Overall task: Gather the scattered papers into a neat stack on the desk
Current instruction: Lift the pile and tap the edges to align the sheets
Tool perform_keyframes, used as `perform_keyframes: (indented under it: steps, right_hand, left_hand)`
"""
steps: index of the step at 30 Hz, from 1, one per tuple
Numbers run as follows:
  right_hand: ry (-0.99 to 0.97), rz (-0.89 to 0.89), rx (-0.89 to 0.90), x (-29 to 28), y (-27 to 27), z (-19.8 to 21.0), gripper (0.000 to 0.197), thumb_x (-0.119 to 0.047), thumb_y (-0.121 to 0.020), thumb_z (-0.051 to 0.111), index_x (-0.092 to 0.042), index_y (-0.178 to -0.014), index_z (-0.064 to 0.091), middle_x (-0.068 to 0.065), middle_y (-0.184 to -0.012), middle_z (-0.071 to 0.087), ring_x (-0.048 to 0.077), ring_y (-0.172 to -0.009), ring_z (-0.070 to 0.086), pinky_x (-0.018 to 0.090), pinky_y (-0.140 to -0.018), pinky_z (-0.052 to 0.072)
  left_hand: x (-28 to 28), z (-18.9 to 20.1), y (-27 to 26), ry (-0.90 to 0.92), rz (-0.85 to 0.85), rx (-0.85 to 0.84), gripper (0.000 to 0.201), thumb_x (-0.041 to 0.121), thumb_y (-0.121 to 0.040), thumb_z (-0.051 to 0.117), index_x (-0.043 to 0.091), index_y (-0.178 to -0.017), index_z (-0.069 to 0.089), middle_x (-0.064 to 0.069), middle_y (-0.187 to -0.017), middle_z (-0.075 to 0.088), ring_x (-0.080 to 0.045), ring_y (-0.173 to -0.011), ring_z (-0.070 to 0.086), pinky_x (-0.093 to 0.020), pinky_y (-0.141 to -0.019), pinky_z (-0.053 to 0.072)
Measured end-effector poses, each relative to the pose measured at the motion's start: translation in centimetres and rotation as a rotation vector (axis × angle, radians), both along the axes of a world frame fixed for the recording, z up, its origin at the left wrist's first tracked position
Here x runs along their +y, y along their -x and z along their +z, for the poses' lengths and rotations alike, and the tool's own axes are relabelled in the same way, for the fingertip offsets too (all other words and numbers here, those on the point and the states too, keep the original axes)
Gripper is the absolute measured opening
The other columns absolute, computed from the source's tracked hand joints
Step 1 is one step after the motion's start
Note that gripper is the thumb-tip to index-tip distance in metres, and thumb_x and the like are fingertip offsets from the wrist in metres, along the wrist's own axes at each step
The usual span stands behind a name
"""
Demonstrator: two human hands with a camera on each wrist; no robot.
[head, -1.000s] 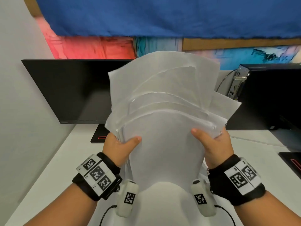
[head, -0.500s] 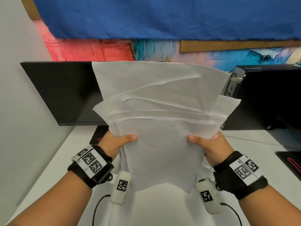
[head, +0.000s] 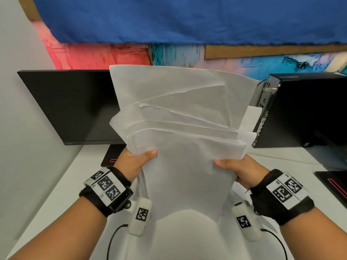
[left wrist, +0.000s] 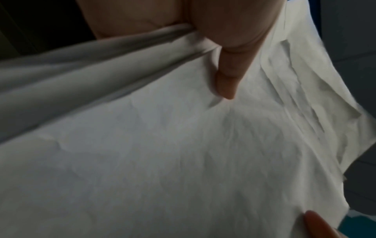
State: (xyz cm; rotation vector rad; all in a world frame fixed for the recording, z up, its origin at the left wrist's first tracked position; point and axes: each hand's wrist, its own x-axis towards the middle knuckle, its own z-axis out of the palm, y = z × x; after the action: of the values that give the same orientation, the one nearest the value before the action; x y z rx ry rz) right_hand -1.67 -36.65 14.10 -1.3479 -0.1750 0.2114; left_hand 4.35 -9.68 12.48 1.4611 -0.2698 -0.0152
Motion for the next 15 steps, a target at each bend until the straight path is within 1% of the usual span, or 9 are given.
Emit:
perform_keyframes:
  steps: [2, 3, 4, 5, 8, 10, 12, 15]
  right_hand:
    - [0.003, -0.017, 0.028, -0.14, -0.06, -0.35, 0.067, -0.033, -0.028, 0.09, -0.02, -0.092, 0.07, -0.002, -0.084, 0.076, 0.013, -0.077, 0.072, 0.023, -0.062, 0.057]
    - [-0.004, -0.028, 0.055, -0.16, -0.06, -0.54, 0.075, -0.042, -0.021, 0.091, -0.02, -0.09, 0.072, -0.001, -0.086, 0.076, 0.015, -0.078, 0.072, 0.025, -0.065, 0.058]
    - [-0.015, -0.03, 0.086, -0.18, -0.07, -0.68, 0.076, -0.048, -0.018, 0.09, -0.02, -0.087, 0.075, 0.0, -0.087, 0.076, 0.016, -0.079, 0.072, 0.027, -0.067, 0.059]
    - [-0.035, -0.026, 0.116, -0.25, -0.11, -0.81, 0.073, -0.05, -0.017, 0.09, -0.021, -0.083, 0.077, 0.001, -0.087, 0.076, 0.016, -0.079, 0.073, 0.028, -0.068, 0.059]
    - [-0.086, -0.011, 0.154, -0.25, -0.16, -0.85, 0.067, -0.05, -0.017, 0.09, -0.022, -0.077, 0.079, 0.001, -0.085, 0.077, 0.015, -0.077, 0.073, 0.025, -0.063, 0.058]
    - [-0.124, 0.018, 0.167, -0.18, -0.13, -0.69, 0.067, -0.048, -0.018, 0.091, -0.02, -0.077, 0.079, 0.002, -0.085, 0.077, 0.015, -0.077, 0.073, 0.024, -0.063, 0.057]
    - [-0.155, 0.041, 0.171, -0.1, -0.05, -0.53, 0.066, -0.046, -0.021, 0.091, -0.018, -0.08, 0.079, 0.003, -0.086, 0.076, 0.016, -0.079, 0.073, 0.024, -0.063, 0.057]
    - [-0.141, 0.048, 0.156, -0.03, -0.08, -0.56, 0.066, -0.047, -0.024, 0.091, -0.019, -0.082, 0.079, 0.003, -0.089, 0.076, 0.016, -0.081, 0.073, 0.025, -0.066, 0.057]
  left_hand:
    - [-0.03, -0.03, -0.03, -0.008, 0.017, 0.007, 0.048, 0.028, -0.058, 0.074, 0.016, -0.104, 0.066, -0.01, -0.107, 0.071, -0.027, -0.105, 0.065, -0.043, -0.094, 0.05]
    - [-0.08, 0.03, 0.0, -0.01, 0.021, 0.009, 0.051, 0.03, -0.057, 0.073, 0.015, -0.106, 0.066, -0.013, -0.11, 0.069, -0.028, -0.107, 0.064, -0.046, -0.096, 0.048]
    - [-0.13, 0.09, 0.04, -0.013, 0.025, 0.011, 0.053, 0.03, -0.057, 0.073, 0.014, -0.107, 0.065, -0.014, -0.112, 0.068, -0.028, -0.107, 0.064, -0.047, -0.097, 0.047]
    - [-0.2, 0.14, 0.06, -0.016, 0.027, 0.014, 0.055, 0.031, -0.057, 0.073, 0.013, -0.108, 0.065, -0.014, -0.112, 0.068, -0.028, -0.107, 0.064, -0.048, -0.098, 0.047]
    - [-0.35, 0.41, 0.17, -0.038, 0.03, 0.023, 0.058, 0.033, -0.057, 0.073, 0.011, -0.11, 0.064, -0.015, -0.113, 0.068, -0.028, -0.108, 0.064, -0.051, -0.099, 0.045]
    - [-0.38, 0.48, 0.2, -0.056, 0.031, 0.023, 0.058, 0.033, -0.058, 0.072, 0.01, -0.111, 0.064, -0.014, -0.112, 0.068, -0.028, -0.107, 0.064, -0.052, -0.099, 0.045]
    - [-0.46, 0.52, 0.29, -0.067, 0.04, 0.018, 0.055, 0.034, -0.059, 0.072, 0.011, -0.109, 0.065, -0.013, -0.111, 0.069, -0.026, -0.106, 0.065, -0.05, -0.099, 0.046]
    - [-0.62, 0.42, 0.3, -0.052, 0.066, 0.016, 0.046, 0.035, -0.057, 0.072, 0.019, -0.101, 0.068, -0.013, -0.11, 0.069, -0.026, -0.105, 0.065, -0.048, -0.098, 0.047]
